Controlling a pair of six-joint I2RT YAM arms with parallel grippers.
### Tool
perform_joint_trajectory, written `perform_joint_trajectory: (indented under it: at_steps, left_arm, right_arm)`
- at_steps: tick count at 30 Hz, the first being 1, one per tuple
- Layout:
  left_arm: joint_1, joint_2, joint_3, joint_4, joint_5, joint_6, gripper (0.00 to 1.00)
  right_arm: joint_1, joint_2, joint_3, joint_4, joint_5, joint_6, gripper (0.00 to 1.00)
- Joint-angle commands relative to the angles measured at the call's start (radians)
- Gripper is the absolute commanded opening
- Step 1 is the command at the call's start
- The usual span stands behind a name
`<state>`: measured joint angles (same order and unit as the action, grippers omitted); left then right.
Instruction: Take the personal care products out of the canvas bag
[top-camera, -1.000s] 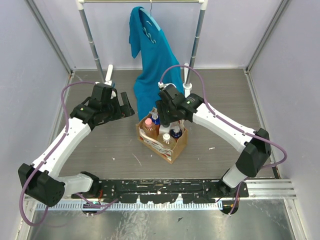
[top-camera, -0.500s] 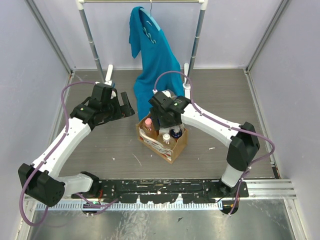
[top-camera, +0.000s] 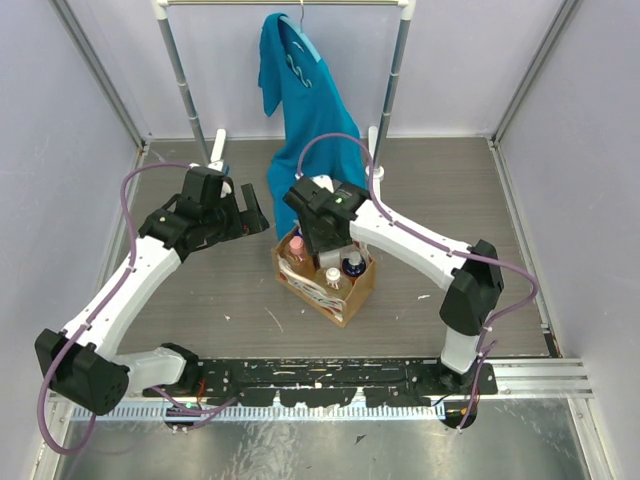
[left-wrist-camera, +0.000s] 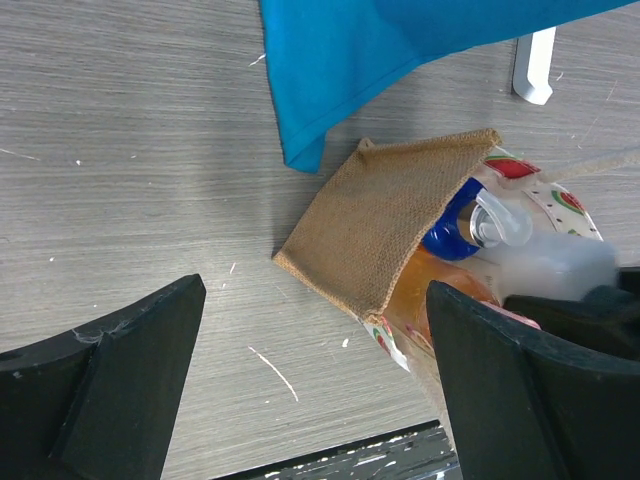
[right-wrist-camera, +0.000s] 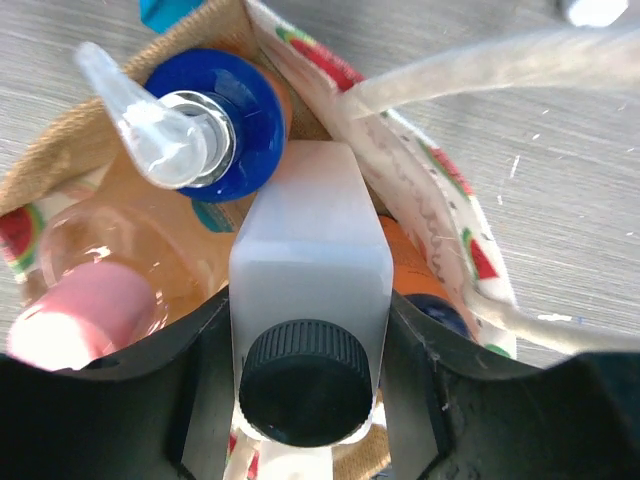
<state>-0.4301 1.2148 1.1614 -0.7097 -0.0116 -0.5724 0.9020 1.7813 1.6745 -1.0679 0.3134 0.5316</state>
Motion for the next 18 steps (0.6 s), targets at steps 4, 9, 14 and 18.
perform_joint_trajectory:
  at_steps: [4, 9, 14, 18]
  left_arm:
    - [-0.004, -0.036, 0.000, 0.013, -0.010, 0.019, 1.00]
    - [-0.004, -0.049, -0.003, 0.015, -0.012, 0.018, 1.00]
    - [-0.004, -0.058, -0.014, 0.107, 0.142, 0.050, 0.94]
    - [-0.004, -0.040, 0.002, 0.137, 0.166, 0.066, 0.94]
  right_arm:
    - [0.006, -0.072, 0.433, -0.126, 0.230, -0.070, 0.27]
    - [-0.010, -0.064, 0.705, -0.290, 0.336, -0.102, 0.27]
    - [-0.050, -0.150, 0.670, -0.316, 0.392, -0.107, 0.27]
    - [-0.118, -0.247, 0.548, -0.292, 0.385, -0.099, 0.28]
